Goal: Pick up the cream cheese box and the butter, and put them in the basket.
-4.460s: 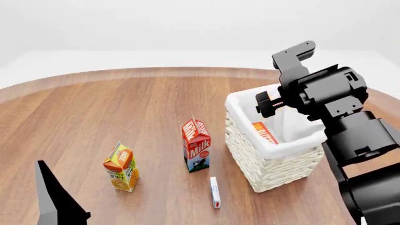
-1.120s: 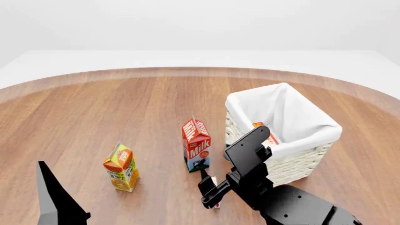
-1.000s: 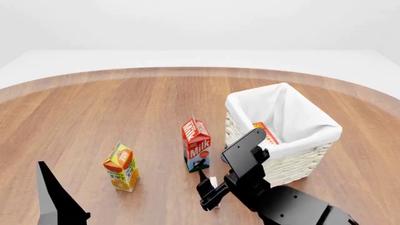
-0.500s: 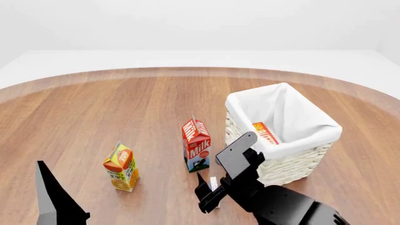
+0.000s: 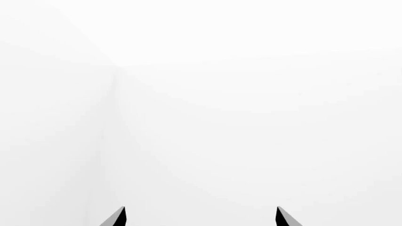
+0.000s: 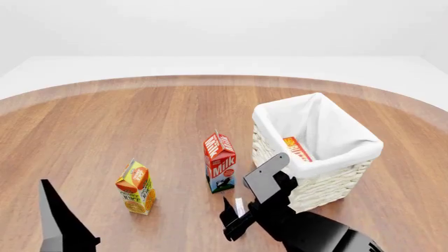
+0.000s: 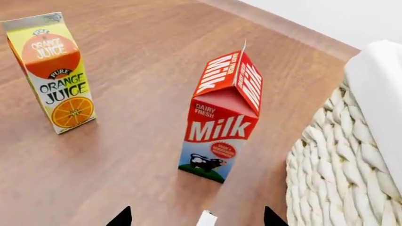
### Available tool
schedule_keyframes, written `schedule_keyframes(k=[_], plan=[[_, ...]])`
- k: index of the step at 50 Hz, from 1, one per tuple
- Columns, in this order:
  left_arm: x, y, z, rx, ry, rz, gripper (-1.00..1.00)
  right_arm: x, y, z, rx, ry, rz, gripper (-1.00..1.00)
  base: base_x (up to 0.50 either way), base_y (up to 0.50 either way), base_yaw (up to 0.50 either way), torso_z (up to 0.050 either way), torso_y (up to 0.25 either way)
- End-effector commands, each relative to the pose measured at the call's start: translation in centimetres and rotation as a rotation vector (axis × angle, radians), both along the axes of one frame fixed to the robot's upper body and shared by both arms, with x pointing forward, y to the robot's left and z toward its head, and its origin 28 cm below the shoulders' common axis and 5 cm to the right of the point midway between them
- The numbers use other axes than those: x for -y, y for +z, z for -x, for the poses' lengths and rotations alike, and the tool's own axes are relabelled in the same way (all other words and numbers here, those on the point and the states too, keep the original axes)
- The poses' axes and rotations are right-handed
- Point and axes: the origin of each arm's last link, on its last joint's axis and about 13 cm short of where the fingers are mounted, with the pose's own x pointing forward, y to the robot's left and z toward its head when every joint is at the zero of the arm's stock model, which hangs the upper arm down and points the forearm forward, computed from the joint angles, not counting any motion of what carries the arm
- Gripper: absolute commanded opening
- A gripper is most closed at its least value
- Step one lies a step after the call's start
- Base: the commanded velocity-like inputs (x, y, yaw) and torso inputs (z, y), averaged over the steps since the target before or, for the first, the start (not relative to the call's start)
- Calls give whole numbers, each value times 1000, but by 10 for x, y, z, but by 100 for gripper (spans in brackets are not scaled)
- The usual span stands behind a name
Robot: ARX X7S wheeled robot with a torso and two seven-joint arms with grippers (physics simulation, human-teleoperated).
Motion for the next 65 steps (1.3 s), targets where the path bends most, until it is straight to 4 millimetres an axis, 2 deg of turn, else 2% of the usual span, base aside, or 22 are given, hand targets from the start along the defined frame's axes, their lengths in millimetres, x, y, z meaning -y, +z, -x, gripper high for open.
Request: schedule_keyframes(k=[1,18,44,65], plan=[[1,-1,-1,-1,-2,0,100,1,-8,3,-32,-15,-9,100,0,0,0,0,0],[0,-2,0,1,-3,4,100,3,-17,8,-57,-27,-9,100,0,0,0,0,0],[2,0,0,0,-7,4,100,11,-36,-3,-130,-70,-39,100,0,0,0,0,0],[3,4,2,3,-3,5,100,8,-45,-7,-160,-69,-21,100,0,0,0,0,0]])
